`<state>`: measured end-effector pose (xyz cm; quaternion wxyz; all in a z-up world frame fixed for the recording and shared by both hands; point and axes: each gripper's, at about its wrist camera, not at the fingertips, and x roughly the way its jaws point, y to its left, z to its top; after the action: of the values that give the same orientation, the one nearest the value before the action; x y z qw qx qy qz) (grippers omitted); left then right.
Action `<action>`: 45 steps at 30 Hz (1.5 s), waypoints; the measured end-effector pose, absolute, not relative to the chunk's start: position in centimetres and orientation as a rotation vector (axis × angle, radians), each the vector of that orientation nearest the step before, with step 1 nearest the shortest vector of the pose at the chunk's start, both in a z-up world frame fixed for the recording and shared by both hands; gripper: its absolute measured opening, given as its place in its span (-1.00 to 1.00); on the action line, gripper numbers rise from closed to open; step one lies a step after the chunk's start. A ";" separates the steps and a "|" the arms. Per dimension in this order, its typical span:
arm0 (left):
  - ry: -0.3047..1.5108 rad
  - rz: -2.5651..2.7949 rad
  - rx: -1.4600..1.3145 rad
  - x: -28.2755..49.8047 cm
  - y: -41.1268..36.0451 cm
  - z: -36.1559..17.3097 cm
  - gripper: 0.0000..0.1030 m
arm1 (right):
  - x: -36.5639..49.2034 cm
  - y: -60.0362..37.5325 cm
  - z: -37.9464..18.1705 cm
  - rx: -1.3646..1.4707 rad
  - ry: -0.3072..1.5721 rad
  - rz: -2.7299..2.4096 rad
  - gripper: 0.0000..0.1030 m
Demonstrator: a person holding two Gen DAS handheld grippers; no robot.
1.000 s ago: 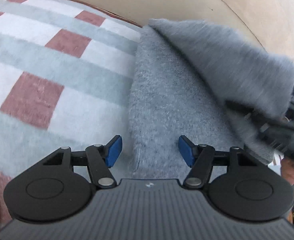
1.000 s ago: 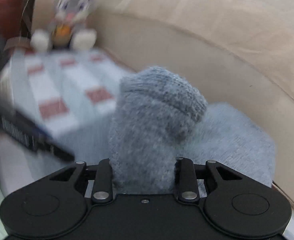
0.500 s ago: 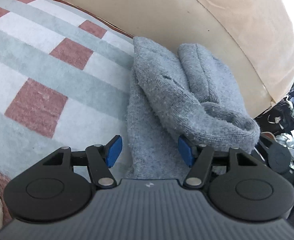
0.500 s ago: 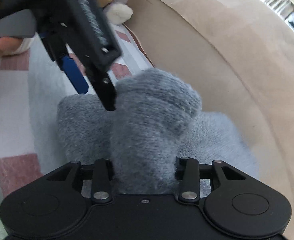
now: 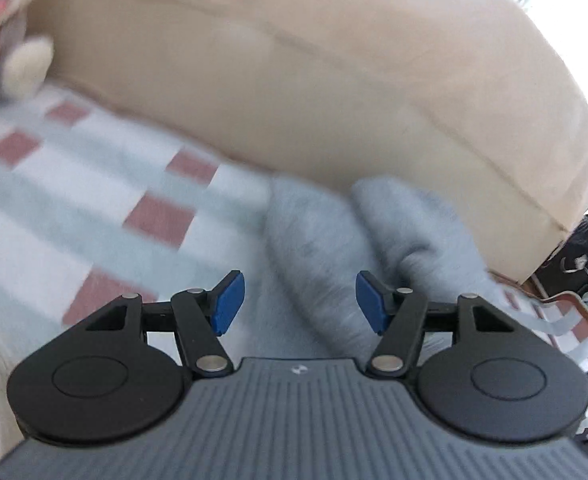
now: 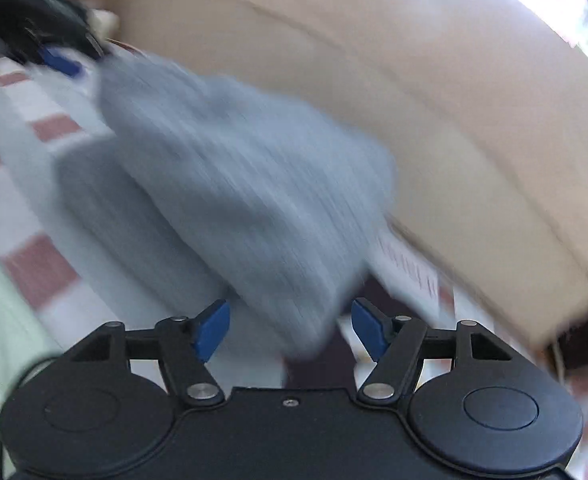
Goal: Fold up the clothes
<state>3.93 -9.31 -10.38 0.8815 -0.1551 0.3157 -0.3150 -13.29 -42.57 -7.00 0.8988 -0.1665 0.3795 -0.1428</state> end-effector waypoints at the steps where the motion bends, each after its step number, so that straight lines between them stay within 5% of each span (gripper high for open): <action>1: 0.644 -0.675 -0.343 3.7 -9.5 -9.6 0.20 | -13.4 -43.5 -7.2 -0.265 0.791 -0.308 0.40; 8: 0.829 -0.857 -0.275 6.5 -17.1 -8.4 0.24 | -11.3 -47.6 -11.2 0.202 0.787 -0.271 0.42; 15: 1.042 -0.884 0.010 11.5 -26.7 -9.4 0.33 | -8.6 -48.1 -13.3 0.102 0.720 -0.316 0.45; 19: 1.142 -0.882 0.086 12.0 -28.9 -10.7 0.39 | -8.0 -45.2 -13.1 -0.197 0.633 -0.284 -0.08; 21: 1.125 -0.872 0.080 11.9 -28.8 -10.9 0.06 | -8.0 -44.9 -12.7 -0.221 0.623 -0.282 -0.24; 22: 1.089 -0.868 0.071 11.6 -28.3 -10.4 -0.63 | -8.0 -44.6 -12.5 -0.241 0.619 -0.283 -0.27; 24: 1.007 -0.860 0.055 10.9 -27.1 -9.2 -0.72 | -8.5 -43.7 -12.1 -0.310 0.596 -0.268 -0.36; 28: 0.786 -0.769 -0.085 8.7 -20.8 -5.3 -0.74 | -9.2 -41.0 -11.6 -0.522 0.522 -0.218 -0.45; 32: 0.783 -0.599 -0.235 7.0 -14.5 -7.3 -0.75 | -9.6 -37.0 -12.1 -0.805 0.450 -0.110 -0.48; 37: 0.917 -0.488 -0.214 6.4 -12.5 -15.4 -0.71 | -8.2 -34.4 -13.9 -0.863 0.639 -0.011 -0.40; 45: 0.890 -0.474 -0.116 6.7 -13.5 -13.3 -0.40 | -12.4 -35.0 -8.5 -0.580 0.616 0.113 -0.21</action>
<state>6.70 -13.49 -13.35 0.8739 -0.0557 0.4261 -0.2272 -12.42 -35.04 -8.52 0.9103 -0.2811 0.2988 0.0550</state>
